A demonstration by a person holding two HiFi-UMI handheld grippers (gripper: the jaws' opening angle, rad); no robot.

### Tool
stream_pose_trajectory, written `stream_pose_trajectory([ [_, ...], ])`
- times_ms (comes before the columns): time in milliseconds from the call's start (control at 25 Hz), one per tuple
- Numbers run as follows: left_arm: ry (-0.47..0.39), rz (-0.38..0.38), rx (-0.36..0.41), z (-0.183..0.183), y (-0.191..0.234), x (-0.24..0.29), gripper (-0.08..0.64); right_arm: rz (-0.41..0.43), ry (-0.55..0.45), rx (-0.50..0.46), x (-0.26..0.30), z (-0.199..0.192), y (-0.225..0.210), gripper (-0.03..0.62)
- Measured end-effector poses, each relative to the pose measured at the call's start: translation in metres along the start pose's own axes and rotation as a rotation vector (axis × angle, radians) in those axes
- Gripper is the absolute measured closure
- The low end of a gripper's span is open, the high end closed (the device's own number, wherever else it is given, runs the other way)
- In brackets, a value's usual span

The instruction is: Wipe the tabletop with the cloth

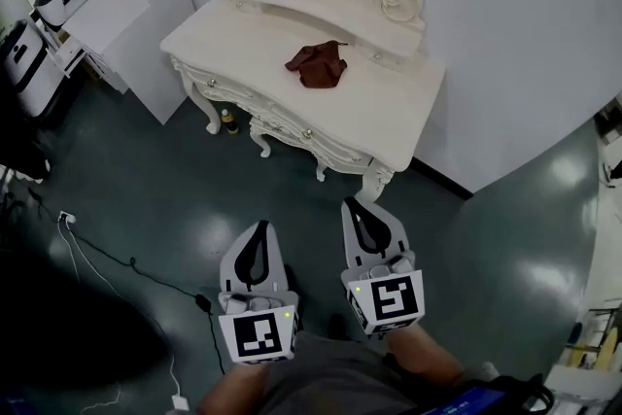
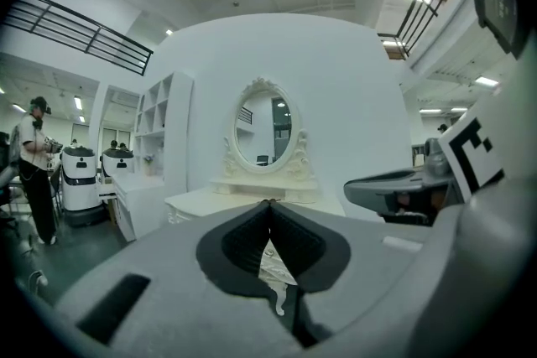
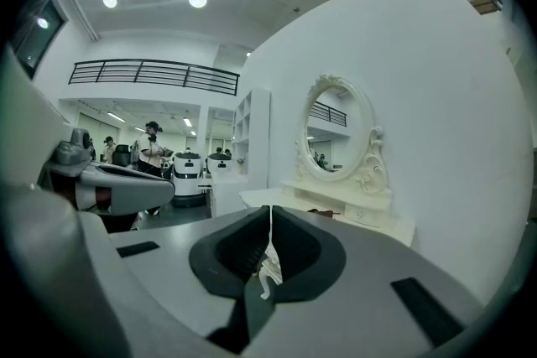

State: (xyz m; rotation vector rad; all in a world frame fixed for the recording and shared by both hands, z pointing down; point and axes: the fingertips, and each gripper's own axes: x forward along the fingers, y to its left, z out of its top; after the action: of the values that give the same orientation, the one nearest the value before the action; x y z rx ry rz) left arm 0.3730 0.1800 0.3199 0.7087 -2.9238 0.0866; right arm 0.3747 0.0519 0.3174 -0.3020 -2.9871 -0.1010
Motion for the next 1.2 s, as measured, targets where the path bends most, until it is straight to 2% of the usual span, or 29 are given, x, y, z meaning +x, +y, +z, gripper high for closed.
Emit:
stream_pose_trajectory([
  [200, -0.003, -0.064, 0.001, 0.014, 0.033, 0.050, 0.545, -0.049, 0.018, 0.002, 0.051, 0.008, 0.000, 0.577],
  [400, -0.026, -0.114, 0.005, 0.032, 0.064, 0.086, 0.545, -0.118, -0.004, -0.012, 0.091, 0.029, -0.004, 0.577],
  [720, -0.101, -0.186, 0.029, 0.057, 0.095, 0.127, 0.545, -0.222, -0.067, -0.036, 0.120, 0.065, -0.017, 0.577],
  [880, -0.116, -0.208, 0.037, 0.061, 0.099, 0.136, 0.545, -0.243, -0.074, -0.035, 0.127, 0.065, -0.016, 0.577],
  [1200, -0.059, -0.237, 0.044, 0.042, 0.104, 0.161, 0.545, -0.267, -0.041, -0.010, 0.148, 0.049, -0.028, 0.577],
])
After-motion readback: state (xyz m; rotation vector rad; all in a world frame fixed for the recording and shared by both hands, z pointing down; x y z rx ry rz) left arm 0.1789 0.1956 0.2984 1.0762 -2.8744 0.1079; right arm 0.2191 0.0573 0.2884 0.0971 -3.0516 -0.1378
